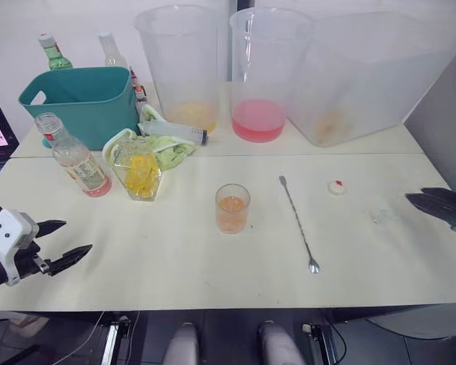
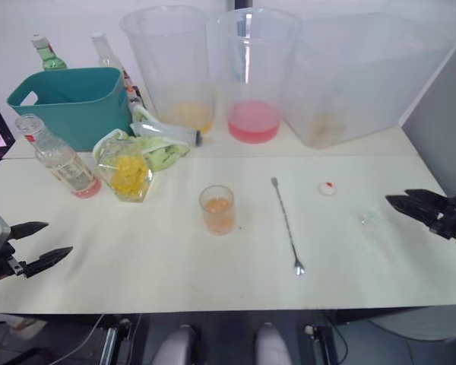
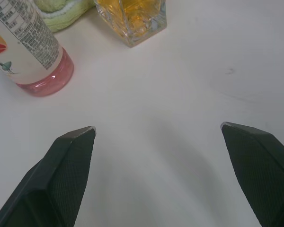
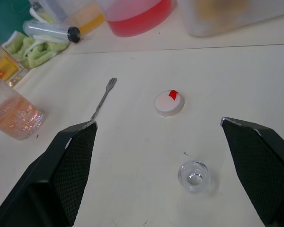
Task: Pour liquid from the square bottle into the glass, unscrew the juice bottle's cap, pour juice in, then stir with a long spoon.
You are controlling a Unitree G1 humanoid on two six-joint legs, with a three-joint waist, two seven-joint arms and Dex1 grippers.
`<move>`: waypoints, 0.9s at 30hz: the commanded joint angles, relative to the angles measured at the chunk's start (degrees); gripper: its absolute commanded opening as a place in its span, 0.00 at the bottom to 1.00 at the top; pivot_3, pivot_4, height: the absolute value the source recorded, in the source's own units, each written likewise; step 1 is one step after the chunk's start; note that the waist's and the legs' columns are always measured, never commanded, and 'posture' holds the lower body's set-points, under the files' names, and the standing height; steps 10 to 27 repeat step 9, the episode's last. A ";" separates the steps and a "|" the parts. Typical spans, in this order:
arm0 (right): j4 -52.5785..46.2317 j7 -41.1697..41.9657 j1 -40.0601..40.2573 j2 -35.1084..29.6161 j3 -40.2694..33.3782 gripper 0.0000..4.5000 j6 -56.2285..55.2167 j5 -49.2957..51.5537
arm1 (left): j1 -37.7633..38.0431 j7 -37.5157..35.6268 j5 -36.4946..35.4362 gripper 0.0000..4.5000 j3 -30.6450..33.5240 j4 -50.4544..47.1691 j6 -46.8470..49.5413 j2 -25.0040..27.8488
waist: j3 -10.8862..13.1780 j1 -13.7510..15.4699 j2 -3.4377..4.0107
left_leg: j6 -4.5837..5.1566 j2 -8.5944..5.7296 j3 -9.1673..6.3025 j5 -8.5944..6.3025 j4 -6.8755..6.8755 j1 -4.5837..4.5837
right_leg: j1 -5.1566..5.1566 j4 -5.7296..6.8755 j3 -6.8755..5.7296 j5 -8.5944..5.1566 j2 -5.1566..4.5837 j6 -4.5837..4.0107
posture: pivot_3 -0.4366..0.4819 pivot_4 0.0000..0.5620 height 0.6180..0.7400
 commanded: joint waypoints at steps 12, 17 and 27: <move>4.96 3.43 4.14 5.12 1.52 0.99 -33.06 -7.51 | 0.57 2.25 -0.31 1.00 -0.57 0.90 2.21 -2.38 | -0.01 -0.11 0.00 | -0.01 -0.02 0.03 0.00 -0.05 0.26 | 0.24 -0.05 0.04 -0.03 -0.03 0.03 | 0.48 0.27 0.94; 4.96 3.43 4.14 5.12 1.52 0.99 -33.06 -7.51 | 0.57 2.25 -0.31 1.00 -0.57 0.90 2.21 -2.38 | -0.01 -0.11 0.00 | -0.01 -0.02 0.03 0.00 -0.05 0.26 | 0.24 -0.05 0.04 -0.03 -0.03 0.03 | 0.48 0.27 0.94; 4.96 3.43 4.14 5.12 1.52 0.99 -33.06 -7.51 | 0.57 2.25 -0.31 1.00 -0.57 0.90 2.21 -2.38 | -0.01 -0.11 0.00 | -0.01 -0.02 0.03 0.00 -0.05 0.26 | 0.24 -0.05 0.04 -0.03 -0.03 0.03 | 0.48 0.27 0.94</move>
